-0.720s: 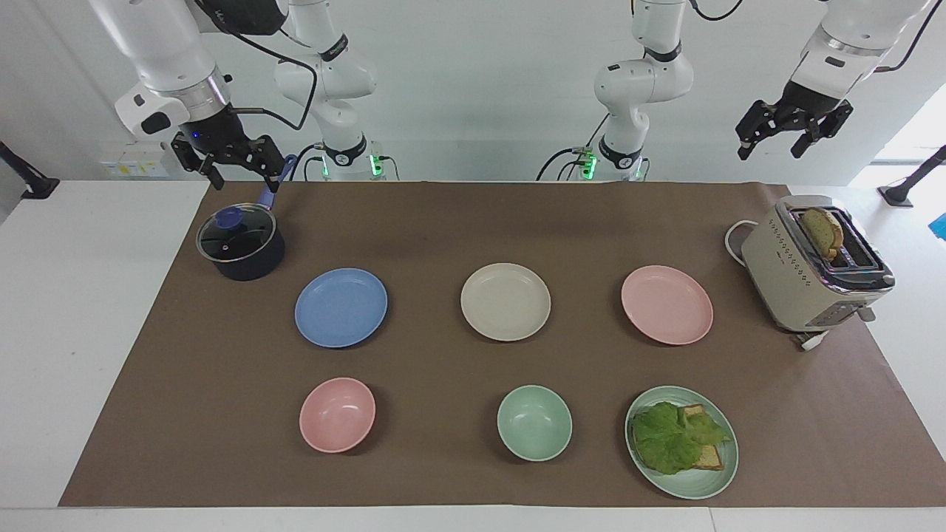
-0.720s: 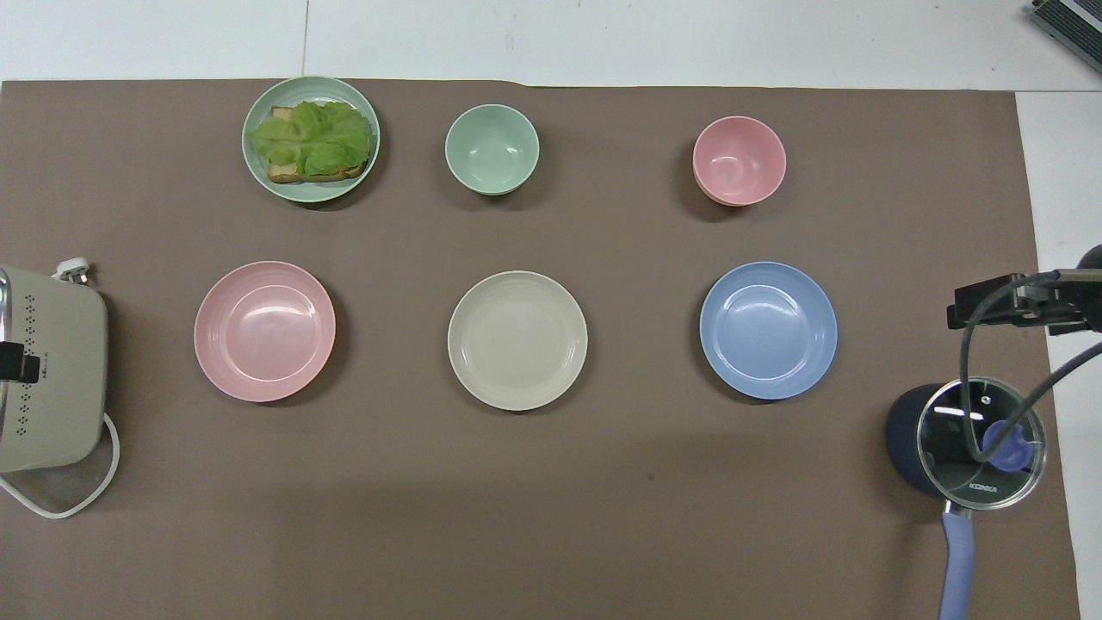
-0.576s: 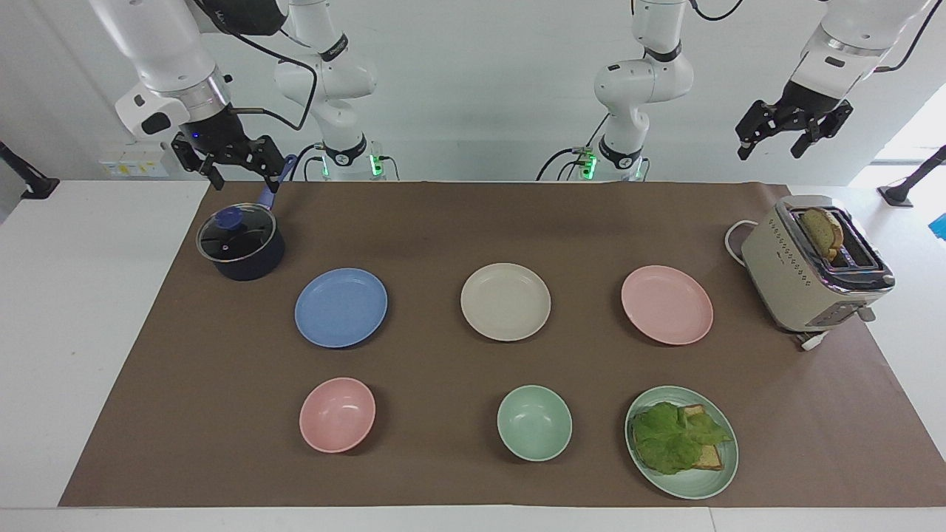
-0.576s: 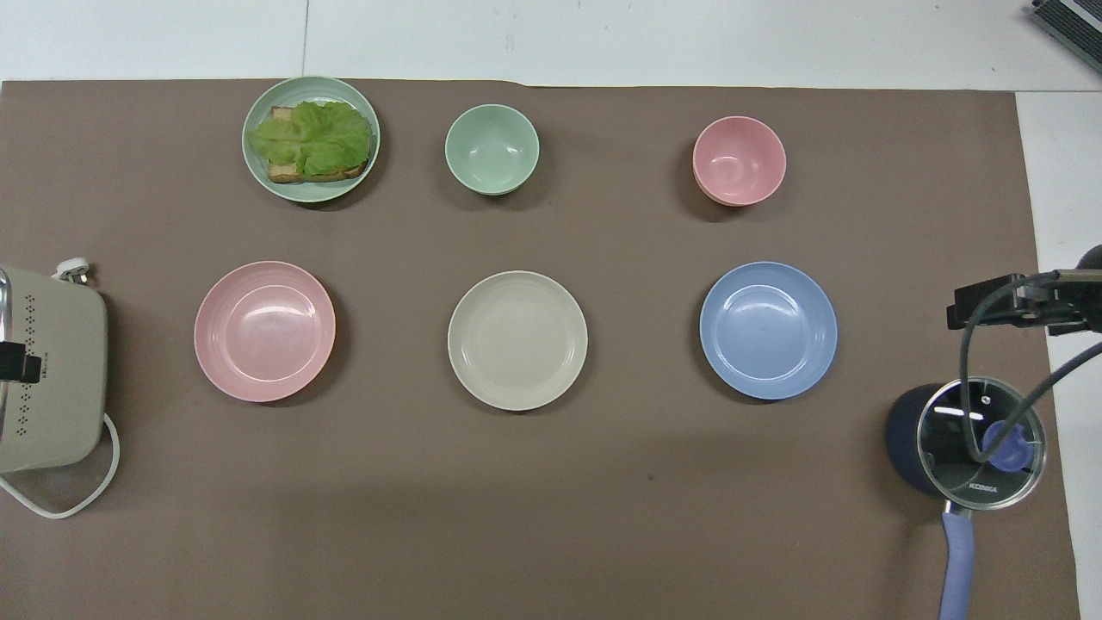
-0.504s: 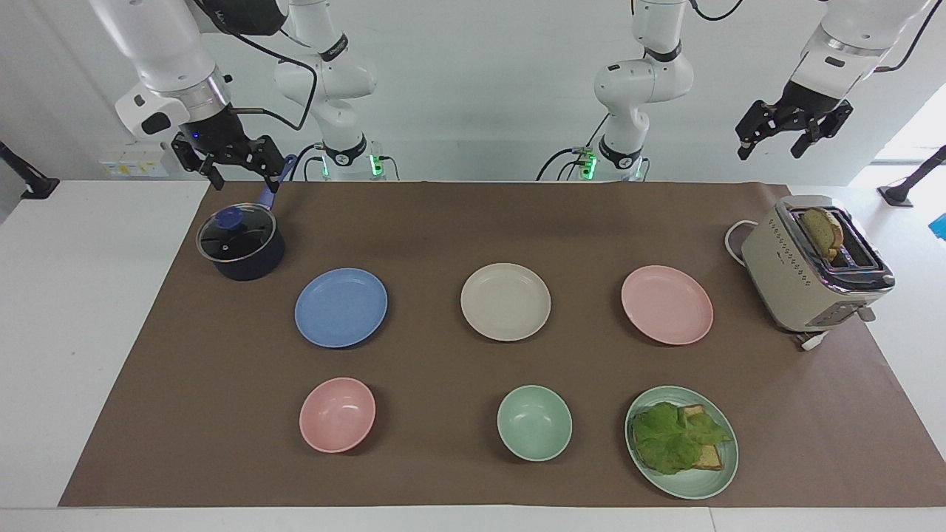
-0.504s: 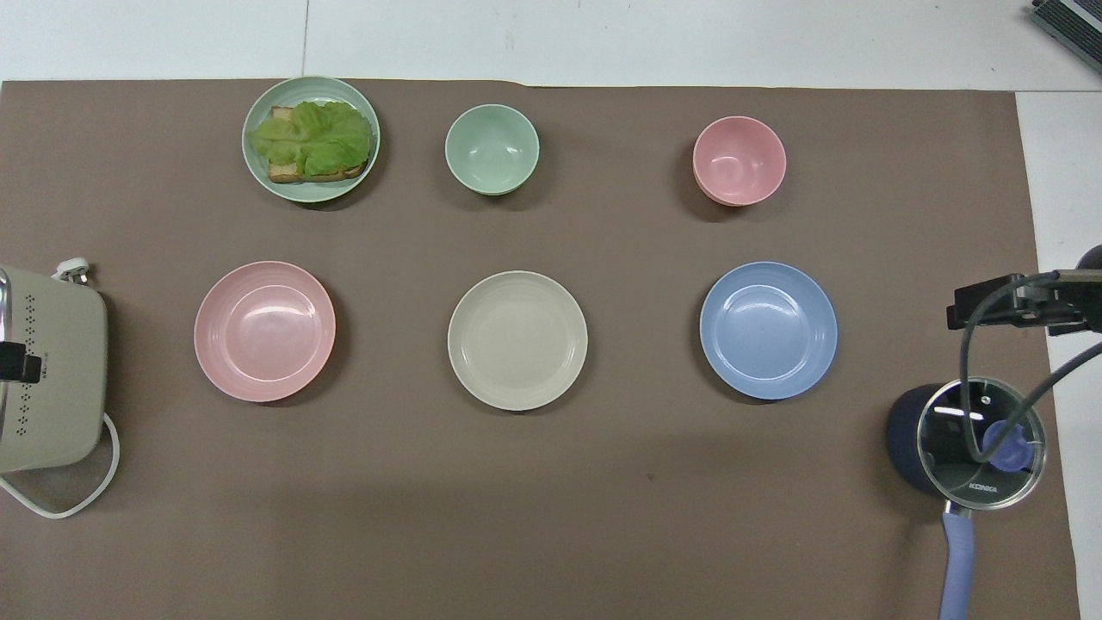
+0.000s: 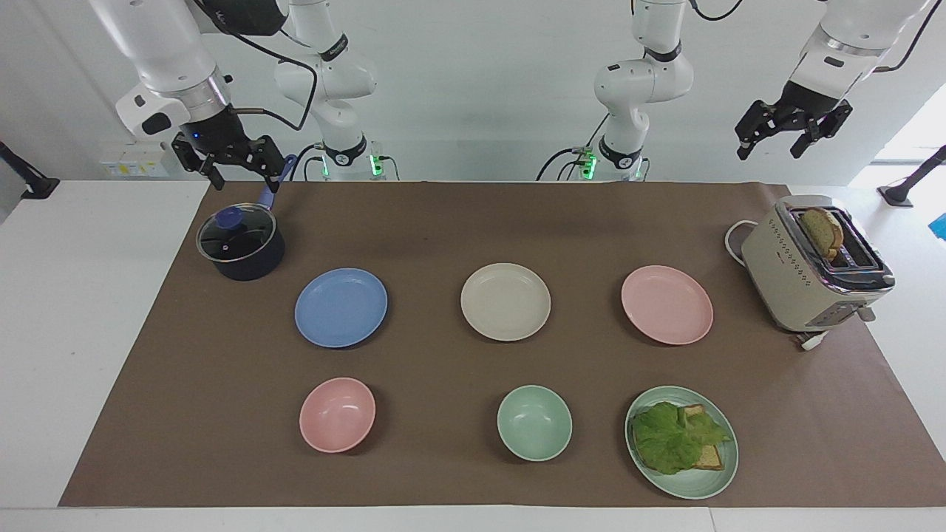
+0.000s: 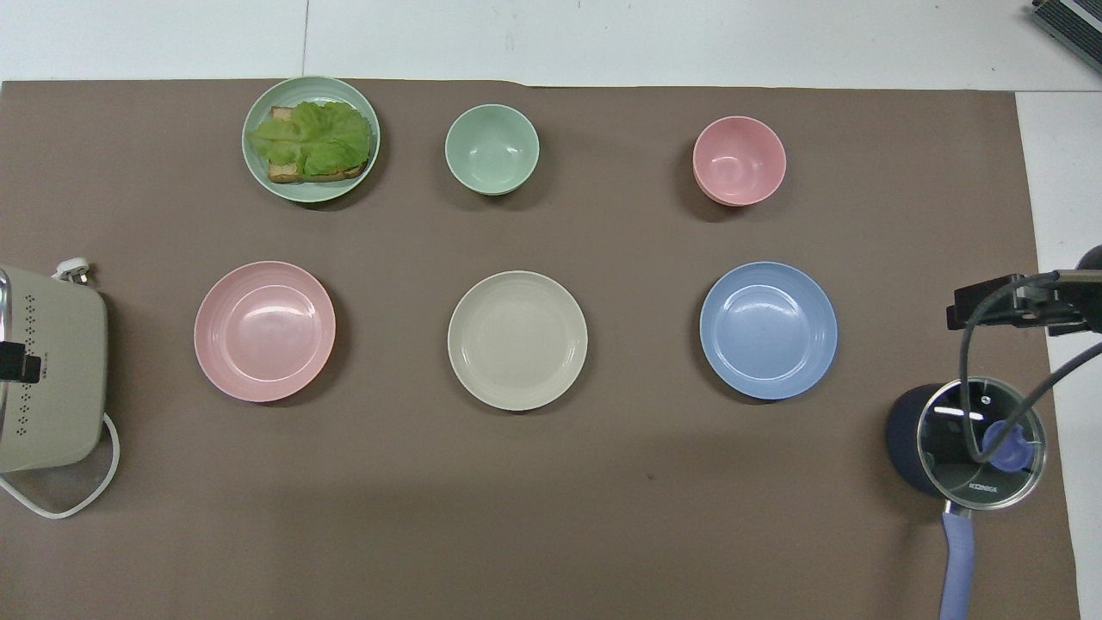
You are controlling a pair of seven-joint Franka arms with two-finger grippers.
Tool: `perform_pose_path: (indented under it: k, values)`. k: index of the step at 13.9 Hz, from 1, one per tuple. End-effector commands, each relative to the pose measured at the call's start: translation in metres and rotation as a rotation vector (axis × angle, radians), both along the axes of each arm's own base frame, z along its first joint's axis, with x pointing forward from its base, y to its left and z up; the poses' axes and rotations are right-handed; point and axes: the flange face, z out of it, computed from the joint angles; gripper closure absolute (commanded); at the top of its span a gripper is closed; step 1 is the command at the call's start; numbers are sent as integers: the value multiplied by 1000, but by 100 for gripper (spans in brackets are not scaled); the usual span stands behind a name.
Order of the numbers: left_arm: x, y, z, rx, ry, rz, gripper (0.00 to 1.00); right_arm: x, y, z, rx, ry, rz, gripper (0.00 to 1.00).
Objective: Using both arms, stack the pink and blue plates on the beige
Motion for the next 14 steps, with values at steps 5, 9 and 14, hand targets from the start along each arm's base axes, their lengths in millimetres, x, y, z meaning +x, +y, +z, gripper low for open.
perform_pose_path:
  k: [5, 9, 14]
  values:
    - [5, -3, -59, -12, 60, 4, 0, -7, -4, 1, -4, -17, 14, 0]
    - [11, -1, -119, -19, 55, 5, 0, -7, -4, 0, -4, -16, 11, 0]
    - [23, -1, -199, -30, 50, 7, 0, -7, -4, 0, -4, -16, 11, 0]
